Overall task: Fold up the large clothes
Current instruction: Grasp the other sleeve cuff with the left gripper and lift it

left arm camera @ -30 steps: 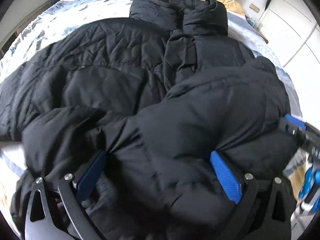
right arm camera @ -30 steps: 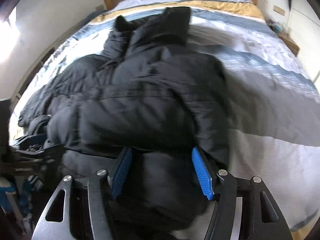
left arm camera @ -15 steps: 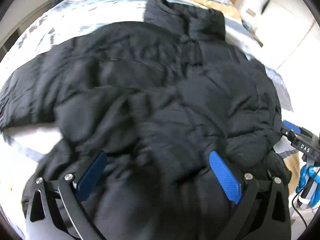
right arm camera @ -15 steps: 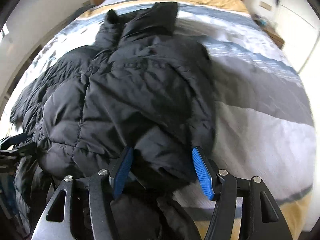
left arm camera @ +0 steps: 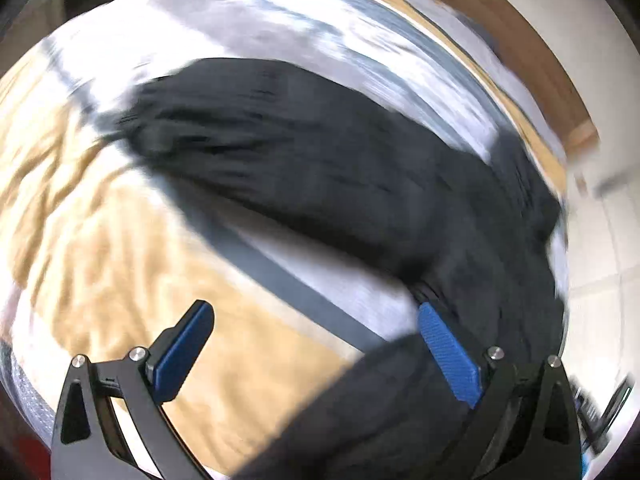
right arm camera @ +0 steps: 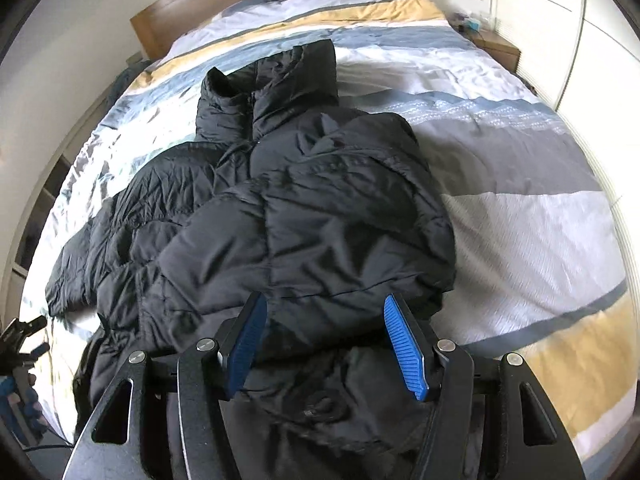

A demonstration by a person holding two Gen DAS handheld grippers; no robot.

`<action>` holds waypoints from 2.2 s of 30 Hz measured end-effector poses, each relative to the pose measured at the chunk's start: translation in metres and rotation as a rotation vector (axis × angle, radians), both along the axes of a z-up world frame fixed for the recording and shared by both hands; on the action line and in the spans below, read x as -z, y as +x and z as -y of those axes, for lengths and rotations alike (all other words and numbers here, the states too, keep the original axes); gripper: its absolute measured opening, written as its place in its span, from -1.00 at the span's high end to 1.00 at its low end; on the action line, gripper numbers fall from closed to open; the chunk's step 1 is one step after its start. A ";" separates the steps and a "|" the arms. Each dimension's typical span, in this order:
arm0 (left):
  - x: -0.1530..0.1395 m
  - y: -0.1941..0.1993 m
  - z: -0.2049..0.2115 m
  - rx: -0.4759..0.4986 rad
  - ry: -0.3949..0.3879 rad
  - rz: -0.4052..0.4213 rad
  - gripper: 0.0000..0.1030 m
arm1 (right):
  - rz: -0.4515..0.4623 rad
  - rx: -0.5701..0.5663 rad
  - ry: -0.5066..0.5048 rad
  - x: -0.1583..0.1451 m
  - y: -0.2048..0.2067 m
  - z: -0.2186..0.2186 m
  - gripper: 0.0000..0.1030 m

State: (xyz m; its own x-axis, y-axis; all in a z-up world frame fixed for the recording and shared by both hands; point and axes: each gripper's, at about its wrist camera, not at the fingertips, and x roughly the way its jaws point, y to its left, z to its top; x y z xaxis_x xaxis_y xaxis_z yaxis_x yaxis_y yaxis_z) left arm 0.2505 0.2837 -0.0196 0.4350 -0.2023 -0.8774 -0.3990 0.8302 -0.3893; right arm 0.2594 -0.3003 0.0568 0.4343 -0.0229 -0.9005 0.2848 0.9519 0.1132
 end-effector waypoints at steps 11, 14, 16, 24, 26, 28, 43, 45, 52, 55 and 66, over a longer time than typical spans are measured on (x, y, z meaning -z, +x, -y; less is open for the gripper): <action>0.046 0.017 -0.125 -0.253 -0.292 0.096 -0.96 | -0.040 0.019 -0.085 -0.032 -0.001 -0.041 -0.17; 0.054 0.032 -0.131 -0.269 -0.336 0.116 -0.96 | -0.062 0.036 -0.104 -0.034 -0.006 -0.045 -0.17; 0.062 0.043 -0.130 -0.276 -0.338 0.108 -0.94 | -0.076 0.052 -0.115 -0.036 -0.011 -0.045 -0.17; 0.092 0.073 -0.139 -0.298 -0.412 0.125 -0.38 | -0.102 0.138 -0.167 -0.056 -0.035 -0.029 -0.17; 0.099 0.076 -0.144 -0.335 -0.461 0.143 -0.29 | -0.102 0.160 -0.180 -0.061 -0.040 -0.023 -0.17; 0.106 0.073 -0.148 -0.375 -0.510 0.160 -0.21 | -0.097 0.183 -0.186 -0.067 -0.045 -0.019 -0.17; 0.111 0.064 -0.156 -0.462 -0.654 0.219 0.75 | -0.100 0.260 -0.207 -0.078 -0.074 -0.017 -0.17; 0.107 0.069 -0.158 -0.449 -0.639 0.216 0.78 | -0.097 0.260 -0.207 -0.079 -0.074 -0.018 -0.17; 0.089 0.081 -0.158 -0.396 -0.581 0.212 0.80 | -0.076 0.277 -0.213 -0.085 -0.077 -0.016 -0.17; 0.078 0.089 -0.157 -0.369 -0.558 0.219 0.80 | -0.068 0.301 -0.213 -0.087 -0.081 -0.011 -0.17; 0.038 0.098 -0.143 -0.266 -0.475 0.274 0.82 | -0.060 0.335 -0.188 -0.075 -0.096 0.005 -0.17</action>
